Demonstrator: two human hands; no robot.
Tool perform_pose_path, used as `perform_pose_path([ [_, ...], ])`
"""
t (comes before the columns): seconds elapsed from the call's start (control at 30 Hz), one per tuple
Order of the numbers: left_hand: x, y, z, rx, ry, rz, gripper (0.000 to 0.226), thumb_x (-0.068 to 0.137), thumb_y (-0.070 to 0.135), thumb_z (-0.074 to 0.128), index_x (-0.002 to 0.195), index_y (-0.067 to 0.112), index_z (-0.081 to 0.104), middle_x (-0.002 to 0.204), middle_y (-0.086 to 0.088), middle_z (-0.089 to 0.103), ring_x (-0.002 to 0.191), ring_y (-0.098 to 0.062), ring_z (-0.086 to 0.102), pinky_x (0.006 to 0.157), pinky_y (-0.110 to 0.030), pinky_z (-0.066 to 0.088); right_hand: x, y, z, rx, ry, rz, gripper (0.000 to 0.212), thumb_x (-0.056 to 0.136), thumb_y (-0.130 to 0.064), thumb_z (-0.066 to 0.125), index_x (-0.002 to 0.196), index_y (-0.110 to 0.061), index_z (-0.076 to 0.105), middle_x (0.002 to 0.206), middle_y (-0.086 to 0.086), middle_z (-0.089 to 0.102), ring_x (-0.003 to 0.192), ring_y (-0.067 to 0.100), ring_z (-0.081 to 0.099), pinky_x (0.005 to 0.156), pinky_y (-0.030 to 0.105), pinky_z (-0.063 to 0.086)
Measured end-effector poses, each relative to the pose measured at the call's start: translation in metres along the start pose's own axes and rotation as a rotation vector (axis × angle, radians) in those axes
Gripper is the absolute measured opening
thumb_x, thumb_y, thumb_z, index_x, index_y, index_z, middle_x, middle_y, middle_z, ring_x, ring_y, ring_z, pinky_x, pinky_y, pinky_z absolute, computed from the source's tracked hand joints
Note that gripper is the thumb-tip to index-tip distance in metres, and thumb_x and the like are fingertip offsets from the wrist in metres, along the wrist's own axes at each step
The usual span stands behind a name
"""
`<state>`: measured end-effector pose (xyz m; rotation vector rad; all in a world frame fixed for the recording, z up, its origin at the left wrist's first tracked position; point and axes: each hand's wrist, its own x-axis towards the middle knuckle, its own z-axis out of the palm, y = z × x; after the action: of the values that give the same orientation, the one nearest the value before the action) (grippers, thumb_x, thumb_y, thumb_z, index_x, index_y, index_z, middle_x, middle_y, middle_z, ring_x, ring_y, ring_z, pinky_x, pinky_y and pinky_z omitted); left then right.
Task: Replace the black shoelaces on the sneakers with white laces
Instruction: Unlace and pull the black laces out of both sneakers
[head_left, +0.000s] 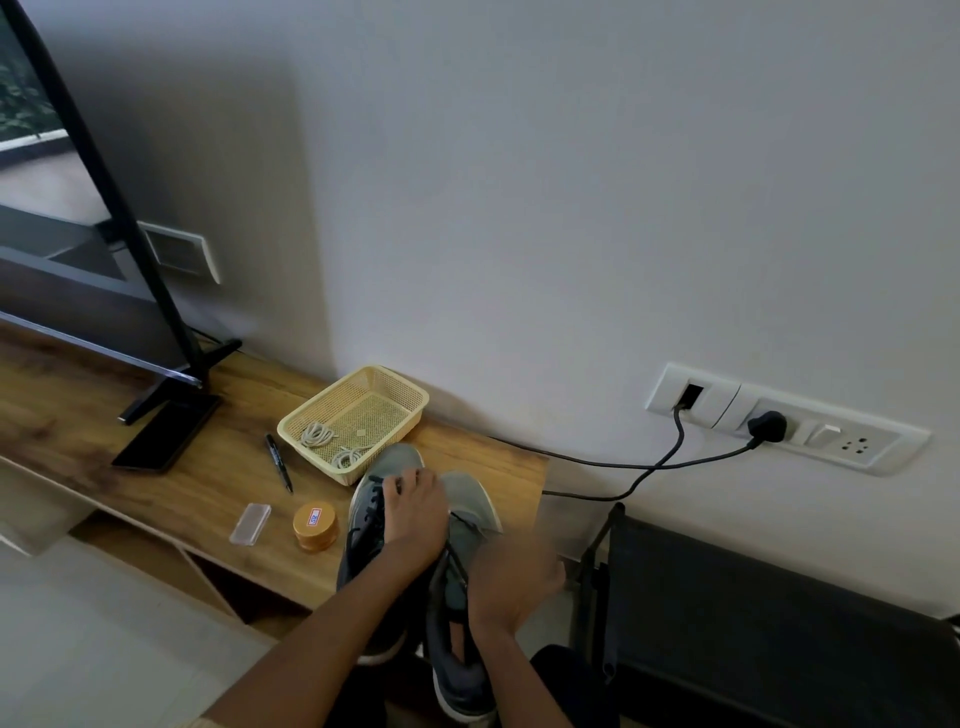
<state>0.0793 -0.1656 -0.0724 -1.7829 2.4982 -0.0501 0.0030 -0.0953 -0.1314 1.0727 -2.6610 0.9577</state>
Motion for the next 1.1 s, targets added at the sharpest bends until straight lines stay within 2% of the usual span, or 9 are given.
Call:
perform_pose_path([
  [0.23, -0.008, -0.042, -0.009, -0.159, 0.105, -0.283, 0.025, 0.099, 0.026, 0.034, 0.119, 0.016, 0.045, 0.126, -0.003, 0.05, 0.12, -0.023, 0.039, 0.096, -0.038, 0.033, 0.0, -0.003, -0.004, 0.017, -0.011, 0.007, 0.013, 0.056, -0.005, 0.08, 0.065, -0.008, 0.07, 0.083, 0.006, 0.067, 0.086, 0.032, 0.059, 0.09, 0.057, 0.039],
  [0.33, -0.014, -0.049, -0.009, -0.325, 0.118, -0.484, 0.019, 0.098, 0.023, 0.038, 0.113, 0.014, 0.047, 0.122, -0.005, 0.052, 0.119, -0.026, 0.042, 0.098, -0.042, 0.032, 0.0, -0.004, -0.006, 0.031, -0.028, 0.021, 0.014, 0.054, -0.004, 0.081, 0.063, -0.008, 0.07, 0.082, 0.005, 0.067, 0.085, 0.032, 0.06, 0.087, 0.056, 0.042],
  [0.43, -0.017, -0.04, -0.012, -0.455, 0.161, -0.558, 0.017, 0.097, 0.019, 0.039, 0.111, 0.015, 0.047, 0.121, -0.005, 0.053, 0.12, -0.027, 0.042, 0.098, -0.044, 0.03, 0.0, -0.004, -0.006, 0.046, -0.037, -0.006, 0.014, 0.054, -0.003, 0.081, 0.061, -0.006, 0.069, 0.08, 0.006, 0.066, 0.084, 0.032, 0.061, 0.083, 0.053, 0.045],
  [0.5, -0.016, -0.031, -0.016, -0.471, 0.223, -0.519, 0.025, 0.094, 0.015, 0.042, 0.119, 0.016, 0.046, 0.127, -0.005, 0.05, 0.122, -0.027, 0.04, 0.097, -0.044, 0.03, -0.001, -0.003, -0.004, 0.063, -0.058, -0.005, 0.014, 0.054, -0.002, 0.081, 0.06, -0.006, 0.069, 0.081, 0.006, 0.067, 0.086, 0.032, 0.061, 0.081, 0.052, 0.045],
  [0.57, -0.014, -0.018, -0.019, -0.465, 0.223, -0.38, 0.034, 0.093, 0.017, 0.044, 0.127, 0.02, 0.044, 0.136, -0.004, 0.043, 0.129, -0.025, 0.034, 0.102, -0.044, 0.027, -0.001, -0.003, -0.004, 0.074, -0.069, -0.009, 0.014, 0.054, -0.003, 0.081, 0.061, -0.007, 0.069, 0.082, 0.004, 0.067, 0.087, 0.031, 0.061, 0.08, 0.051, 0.046],
  [0.7, -0.011, 0.01, -0.004, -0.245, 0.054, -0.005, 0.022, 0.095, 0.027, 0.047, 0.113, 0.027, 0.06, 0.142, 0.002, 0.037, 0.137, -0.022, 0.021, 0.111, -0.046, 0.012, 0.0, -0.002, -0.003, 0.109, -0.061, -0.026, 0.019, 0.054, -0.002, 0.082, 0.067, -0.008, 0.07, 0.083, 0.002, 0.068, 0.086, 0.03, 0.061, 0.075, 0.048, 0.048],
  [0.87, 0.001, 0.025, 0.007, -0.002, -0.021, 0.009, 0.024, 0.096, 0.022, 0.045, 0.117, 0.02, 0.058, 0.133, -0.004, 0.045, 0.128, -0.025, 0.032, 0.111, -0.045, 0.016, 0.001, 0.003, 0.006, 0.201, -0.113, 0.006, 0.001, 0.074, -0.003, 0.07, 0.074, -0.003, 0.071, 0.099, 0.002, 0.065, 0.088, 0.023, 0.054, 0.058, 0.03, 0.048],
  [0.9, 0.003, 0.026, 0.006, 0.026, -0.022, 0.021, 0.025, 0.097, 0.02, 0.043, 0.118, 0.018, 0.057, 0.131, -0.004, 0.045, 0.126, -0.024, 0.035, 0.111, -0.044, 0.017, 0.0, 0.002, 0.006, 0.218, -0.137, 0.035, 0.006, 0.078, -0.004, 0.066, 0.074, -0.002, 0.07, 0.102, 0.002, 0.063, 0.09, 0.022, 0.055, 0.057, 0.027, 0.046],
  [1.1, 0.005, 0.019, 0.007, -0.038, -0.055, 0.106, 0.024, 0.097, 0.014, 0.038, 0.109, 0.02, 0.057, 0.114, 0.003, 0.057, 0.115, -0.015, 0.049, 0.114, -0.047, 0.0, 0.0, 0.002, 0.005, 0.253, -0.2, 0.127, 0.016, 0.087, -0.011, 0.055, 0.081, -0.002, 0.066, 0.107, 0.0, 0.058, 0.077, 0.018, 0.06, 0.055, 0.032, 0.05],
])
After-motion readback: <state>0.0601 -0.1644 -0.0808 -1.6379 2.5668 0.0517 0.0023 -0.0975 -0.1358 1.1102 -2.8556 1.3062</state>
